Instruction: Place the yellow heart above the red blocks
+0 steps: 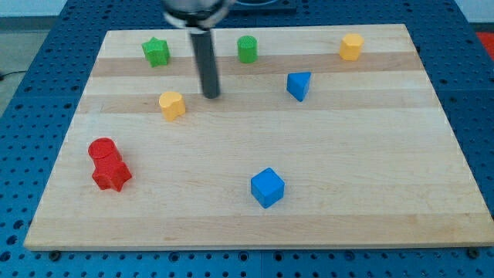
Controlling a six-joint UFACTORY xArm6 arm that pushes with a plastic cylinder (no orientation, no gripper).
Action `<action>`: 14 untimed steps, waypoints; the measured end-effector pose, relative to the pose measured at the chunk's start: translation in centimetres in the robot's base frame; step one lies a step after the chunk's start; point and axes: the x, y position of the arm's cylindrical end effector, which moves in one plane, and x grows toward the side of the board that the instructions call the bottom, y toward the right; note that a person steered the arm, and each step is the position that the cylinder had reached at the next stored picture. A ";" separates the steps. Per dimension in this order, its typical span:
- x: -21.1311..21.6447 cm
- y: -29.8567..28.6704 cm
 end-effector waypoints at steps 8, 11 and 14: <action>3.7 -10.0; 3.7 -6.2; 2.4 -6.2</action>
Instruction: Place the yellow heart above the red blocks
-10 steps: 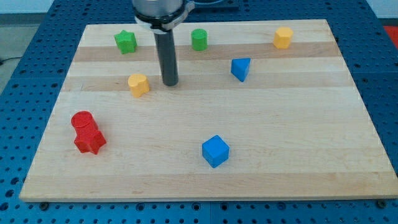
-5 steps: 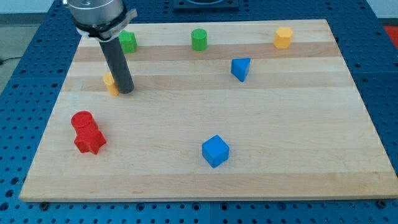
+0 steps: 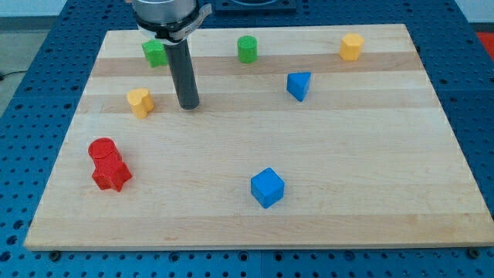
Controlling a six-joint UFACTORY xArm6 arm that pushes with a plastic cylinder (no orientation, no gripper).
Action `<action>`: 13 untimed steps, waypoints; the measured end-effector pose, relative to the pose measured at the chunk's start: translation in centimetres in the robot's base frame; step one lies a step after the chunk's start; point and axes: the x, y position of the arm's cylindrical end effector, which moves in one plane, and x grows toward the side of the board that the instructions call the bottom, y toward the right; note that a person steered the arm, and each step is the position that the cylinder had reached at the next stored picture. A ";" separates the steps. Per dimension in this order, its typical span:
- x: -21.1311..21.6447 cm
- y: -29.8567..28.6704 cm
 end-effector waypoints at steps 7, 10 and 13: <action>5.1 2.2; 4.4 -8.5; 7.7 -16.0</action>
